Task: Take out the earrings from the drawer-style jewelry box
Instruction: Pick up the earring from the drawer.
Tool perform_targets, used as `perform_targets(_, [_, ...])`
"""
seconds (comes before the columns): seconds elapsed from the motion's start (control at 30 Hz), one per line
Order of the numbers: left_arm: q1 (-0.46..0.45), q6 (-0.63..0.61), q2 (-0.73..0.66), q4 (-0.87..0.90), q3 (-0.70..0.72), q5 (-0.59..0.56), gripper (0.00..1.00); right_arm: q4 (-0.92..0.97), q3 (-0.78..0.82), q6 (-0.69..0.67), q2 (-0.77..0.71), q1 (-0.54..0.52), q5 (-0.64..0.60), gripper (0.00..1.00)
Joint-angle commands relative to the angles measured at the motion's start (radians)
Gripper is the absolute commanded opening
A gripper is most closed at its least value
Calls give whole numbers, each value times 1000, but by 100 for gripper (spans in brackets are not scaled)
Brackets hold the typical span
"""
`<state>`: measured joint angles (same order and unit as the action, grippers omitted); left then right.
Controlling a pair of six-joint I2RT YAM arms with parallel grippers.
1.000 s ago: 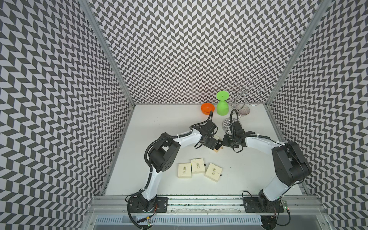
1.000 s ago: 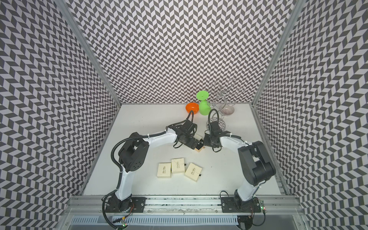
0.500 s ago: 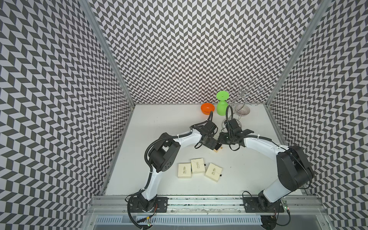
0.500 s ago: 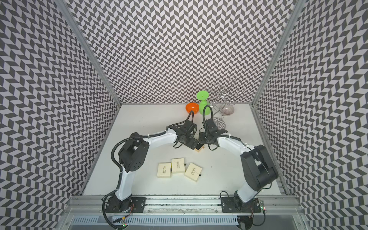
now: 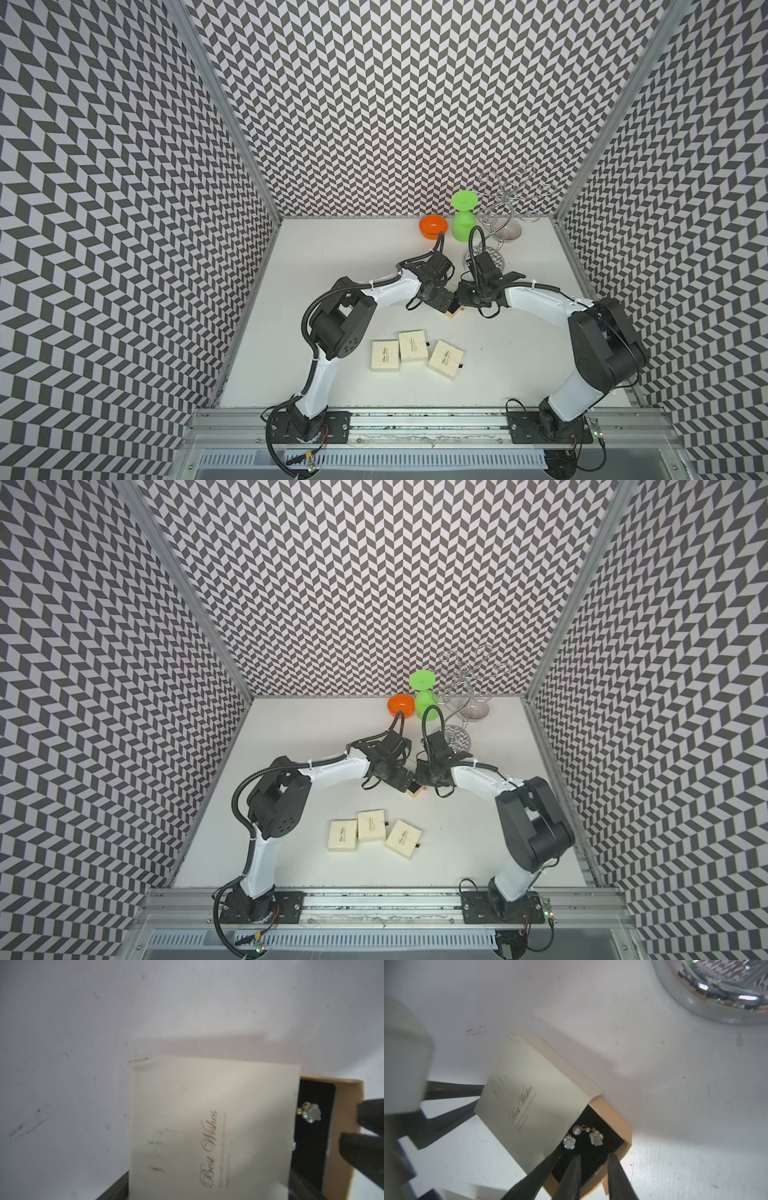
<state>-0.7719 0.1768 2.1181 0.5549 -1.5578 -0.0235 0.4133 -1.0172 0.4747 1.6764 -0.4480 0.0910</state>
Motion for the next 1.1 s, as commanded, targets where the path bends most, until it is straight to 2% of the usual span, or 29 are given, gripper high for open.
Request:
perform_targets(0.0, [-2, 7, -2, 9, 16, 2, 96, -31, -6, 4, 35, -2, -2, 25])
perform_targets(0.53, [-3, 5, -3, 7, 15, 0, 97, -21, -32, -6, 112, -4, -88, 25])
perform_targets(0.87, [-1, 7, 0, 11, 13, -1, 97, -51, -26, 1, 97, -1, -53, 2])
perform_targets(1.07, [0, 9, 2, 13, 13, -1, 98, -93, 16, 17, 20, 12, 30, 0])
